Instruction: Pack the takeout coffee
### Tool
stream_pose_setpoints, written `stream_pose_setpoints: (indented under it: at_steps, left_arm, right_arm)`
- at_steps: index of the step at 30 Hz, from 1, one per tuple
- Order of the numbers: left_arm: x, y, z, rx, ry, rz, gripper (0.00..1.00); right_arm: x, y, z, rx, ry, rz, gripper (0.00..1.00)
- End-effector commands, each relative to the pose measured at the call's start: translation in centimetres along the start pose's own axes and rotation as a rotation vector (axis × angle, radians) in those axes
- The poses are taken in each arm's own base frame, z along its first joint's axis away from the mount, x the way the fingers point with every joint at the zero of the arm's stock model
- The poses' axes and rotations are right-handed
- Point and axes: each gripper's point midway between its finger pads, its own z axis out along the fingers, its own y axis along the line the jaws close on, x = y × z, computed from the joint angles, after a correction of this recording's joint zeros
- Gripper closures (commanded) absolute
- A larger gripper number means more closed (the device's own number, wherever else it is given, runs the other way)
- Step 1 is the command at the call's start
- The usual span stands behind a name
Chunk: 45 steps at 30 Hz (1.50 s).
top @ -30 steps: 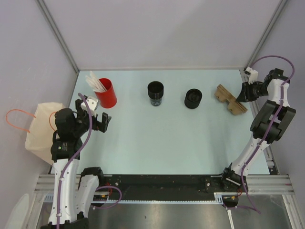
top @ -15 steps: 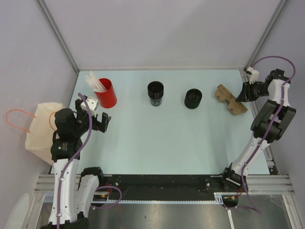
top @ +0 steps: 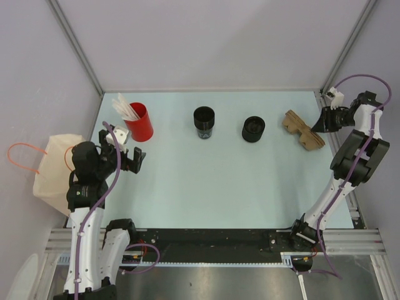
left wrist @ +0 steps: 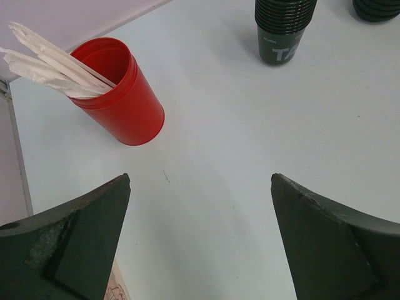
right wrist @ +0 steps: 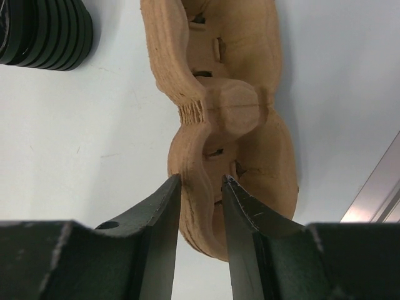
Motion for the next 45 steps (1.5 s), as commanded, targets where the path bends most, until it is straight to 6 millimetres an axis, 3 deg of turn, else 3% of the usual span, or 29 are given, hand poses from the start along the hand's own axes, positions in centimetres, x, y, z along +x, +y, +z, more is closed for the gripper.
stream_pose_setpoints:
  at_steps: [1,15,24,34,45]
  left_arm:
    - [-0.4,-0.1,0.2,0.012,-0.023,-0.005,0.0]
    - [-0.3,0.0,0.2,0.01,-0.02,-0.009,0.01]
    - [-0.3,0.0,0.2,0.011,-0.022,-0.008,0.0]
    - [-0.3,0.0,0.2,0.01,-0.02,-0.009,0.0]
    - [-0.3,0.0,0.2,0.011,-0.022,-0.008,0.0]
  right_arm:
    - [-1.2,-0.7,-0.3,-0.011,-0.053,0.021,0.63]
    - [-1.7,0.0,-0.4,-0.067,-0.082,0.046,0.74]
    - [-1.0,-0.5,-0.2,-0.057,-0.06,0.055,0.68]
    - [-1.3,0.1,-0.3,-0.107,-0.09,0.074,0.77]
    - [-0.2,0.1,0.5,-0.128,-0.054,0.092,0.8]
